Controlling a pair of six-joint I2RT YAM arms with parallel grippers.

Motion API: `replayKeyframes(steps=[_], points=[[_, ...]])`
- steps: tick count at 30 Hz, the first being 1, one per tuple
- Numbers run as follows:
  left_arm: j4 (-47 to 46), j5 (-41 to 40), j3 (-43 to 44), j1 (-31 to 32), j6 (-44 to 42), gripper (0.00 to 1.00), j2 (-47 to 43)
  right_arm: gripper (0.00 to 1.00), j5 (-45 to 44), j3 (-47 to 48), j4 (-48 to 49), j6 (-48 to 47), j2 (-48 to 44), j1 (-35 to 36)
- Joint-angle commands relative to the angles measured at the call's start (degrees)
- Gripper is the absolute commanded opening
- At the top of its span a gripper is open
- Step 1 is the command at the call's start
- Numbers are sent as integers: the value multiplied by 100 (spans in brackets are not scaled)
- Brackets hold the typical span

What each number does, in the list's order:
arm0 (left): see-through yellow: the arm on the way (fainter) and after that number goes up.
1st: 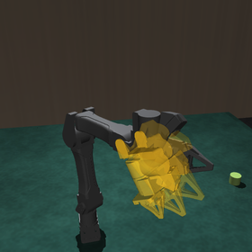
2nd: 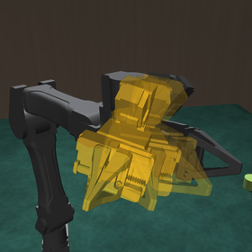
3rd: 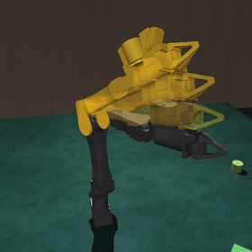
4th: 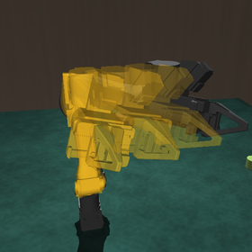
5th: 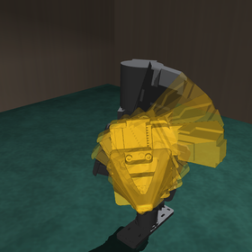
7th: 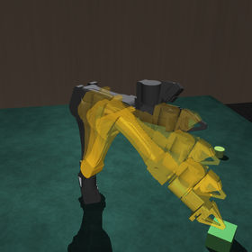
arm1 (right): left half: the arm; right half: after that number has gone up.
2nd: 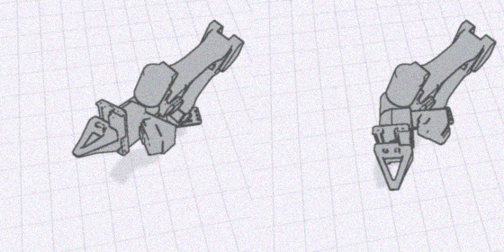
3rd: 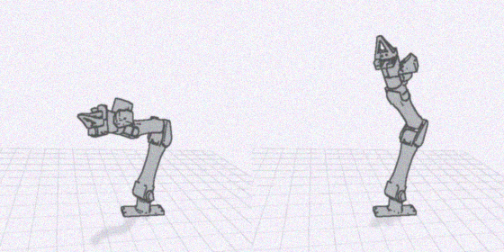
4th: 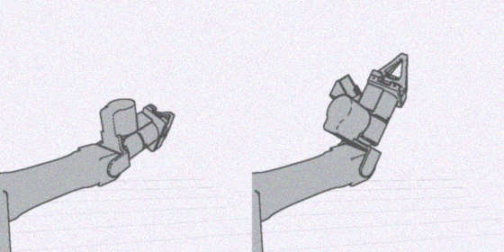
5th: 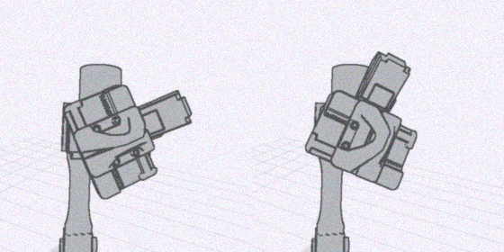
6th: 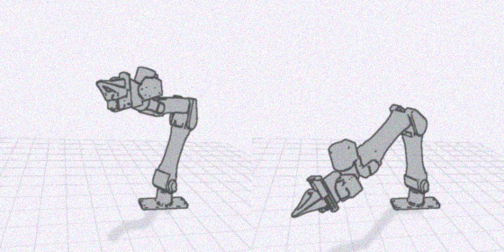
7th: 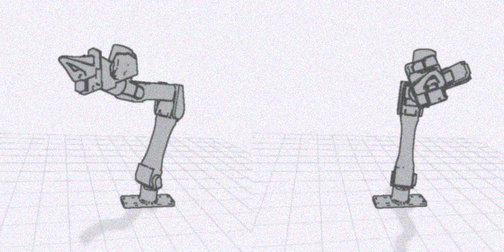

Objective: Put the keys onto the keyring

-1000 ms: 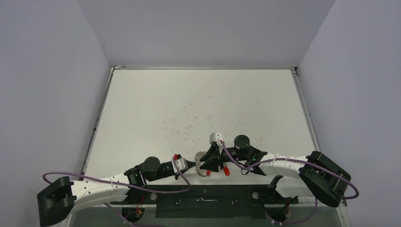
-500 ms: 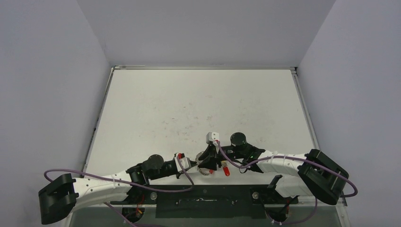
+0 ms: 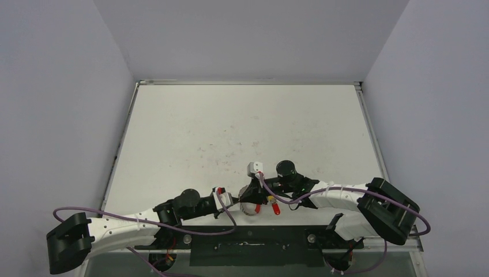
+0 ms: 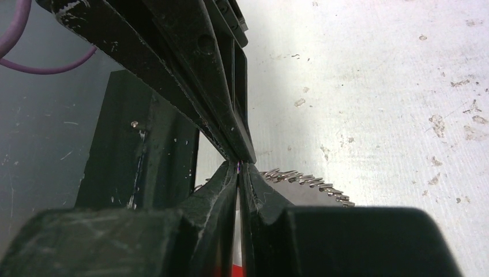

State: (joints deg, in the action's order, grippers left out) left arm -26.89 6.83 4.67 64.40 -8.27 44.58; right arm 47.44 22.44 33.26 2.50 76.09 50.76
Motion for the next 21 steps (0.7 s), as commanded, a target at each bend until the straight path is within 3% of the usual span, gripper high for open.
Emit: replayKeyframes(steps=[1, 6, 9, 14, 17, 21], points=[[-247, 56, 272, 29, -52, 0, -120, 7, 99, 267, 109, -196, 131, 39], [-246, 45, 254, 29, -25, 0, -148, 9, 56, 331, -135, -399, 134, 48], [-261, 55, 254, 29, -15, 0, -144, 0, 46, 358, -207, -462, 135, 62], [-221, 5, 213, 34, 0, 0, -234, 0, -58, 309, -111, -430, 42, 74], [-178, -98, 117, 37, 97, 17, -407, 0, -103, 208, 199, -261, -56, 79], [-232, -240, -83, 46, 253, 22, -698, 0, -66, 68, 843, 213, -118, 73]])
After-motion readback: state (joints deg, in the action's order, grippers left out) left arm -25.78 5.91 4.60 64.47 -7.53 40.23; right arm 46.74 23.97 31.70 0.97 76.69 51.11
